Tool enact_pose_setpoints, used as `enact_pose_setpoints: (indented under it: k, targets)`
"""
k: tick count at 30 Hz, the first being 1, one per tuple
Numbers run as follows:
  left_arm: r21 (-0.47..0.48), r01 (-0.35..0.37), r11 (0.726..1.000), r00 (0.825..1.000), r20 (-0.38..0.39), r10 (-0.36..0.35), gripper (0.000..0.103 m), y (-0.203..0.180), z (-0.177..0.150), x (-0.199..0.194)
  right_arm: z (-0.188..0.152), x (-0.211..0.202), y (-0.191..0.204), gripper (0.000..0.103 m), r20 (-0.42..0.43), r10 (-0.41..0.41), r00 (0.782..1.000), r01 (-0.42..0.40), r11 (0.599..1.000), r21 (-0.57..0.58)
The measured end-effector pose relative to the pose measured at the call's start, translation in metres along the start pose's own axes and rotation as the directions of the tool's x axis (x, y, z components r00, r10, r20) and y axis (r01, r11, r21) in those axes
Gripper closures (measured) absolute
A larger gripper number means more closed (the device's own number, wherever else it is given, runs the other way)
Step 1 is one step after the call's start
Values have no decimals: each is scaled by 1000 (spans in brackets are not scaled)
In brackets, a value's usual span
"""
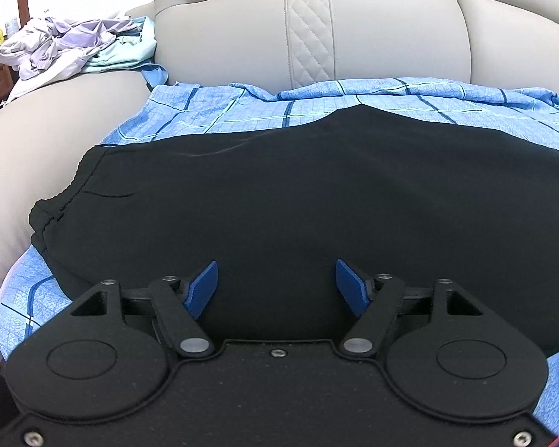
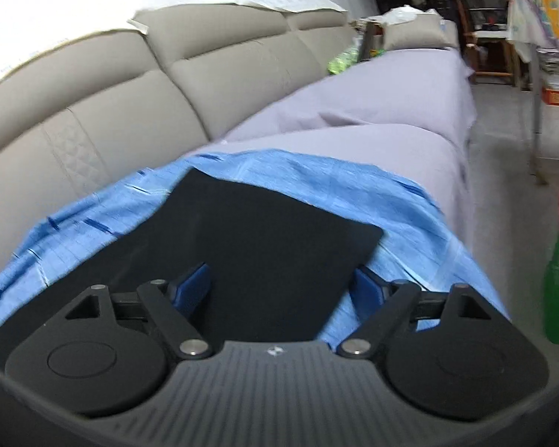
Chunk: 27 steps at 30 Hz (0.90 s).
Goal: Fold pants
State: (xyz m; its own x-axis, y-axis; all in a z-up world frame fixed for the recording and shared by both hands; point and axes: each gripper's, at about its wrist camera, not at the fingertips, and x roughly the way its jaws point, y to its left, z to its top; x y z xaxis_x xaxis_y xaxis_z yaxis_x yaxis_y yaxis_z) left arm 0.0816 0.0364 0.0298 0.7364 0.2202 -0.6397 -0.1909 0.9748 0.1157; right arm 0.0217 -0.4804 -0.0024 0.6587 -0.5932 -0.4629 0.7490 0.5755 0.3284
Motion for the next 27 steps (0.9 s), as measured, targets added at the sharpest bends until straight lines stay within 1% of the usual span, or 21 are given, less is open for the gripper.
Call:
enact_pose_setpoints:
  k: [1,3,4,7,9,11,12,14,16,17,19,20,22,24,26,27]
  targets:
    - [-1,-1,1000,1000,-2,1,34,-1,0,0,5,6,5,19,2,18,1000,-18,1000,5]
    - [-3,-4,1000,1000,-5,4,34,-1,1,0,8,6,4,28,9,73,997,-73,997,29]
    - [-4,-7,1000,1000,-6,7,34,-2,1,0,9,6,5,28,9,89,996,-89,996,30]
    - [-5,-16,1000,1000,-8,16,34,-3,1,0,4,4,10,29,-1,90,996,-90,996,6]
    - [-2,-23,1000,1000,-9,23,34,-5,1,0,1,2,17,30,4,85,996,-85,996,-35]
    - [3,-29,1000,1000,-11,29,33,-6,2,0,-3,-1,29,29,-7,127,992,-126,985,-120]
    - [5,-31,999,999,-13,31,33,-7,3,0,-7,-4,38,29,-12,144,989,-144,971,-190]
    - [8,-35,999,999,-18,35,34,-8,4,0,-18,-8,58,29,-12,154,988,-148,926,-346]
    - [11,-37,999,999,-22,37,34,-8,5,0,-26,-9,69,29,-7,142,990,-132,902,-410]
    - [11,-38,999,999,-23,38,34,-8,5,0,-27,-9,71,28,-3,136,991,-125,902,-413]
    - [14,-41,999,999,-24,41,34,-9,5,0,-24,-9,68,26,1,121,993,-112,918,-380]
    - [16,-43,999,999,-23,43,34,-9,5,0,-22,-8,66,23,6,101,995,-92,929,-358]
    - [23,-49,999,999,-21,49,33,-11,5,0,-18,-6,57,25,30,20,999,-11,955,-295]
    - [28,-52,998,998,-20,52,33,-12,5,0,-12,-2,43,24,37,-69,997,75,979,-191]
    - [28,-52,998,998,-20,52,33,-12,5,0,-3,5,28,25,38,-114,993,117,990,-82]
    - [26,-52,998,998,-21,52,33,-12,5,0,2,8,25,24,32,-137,990,138,989,-56]
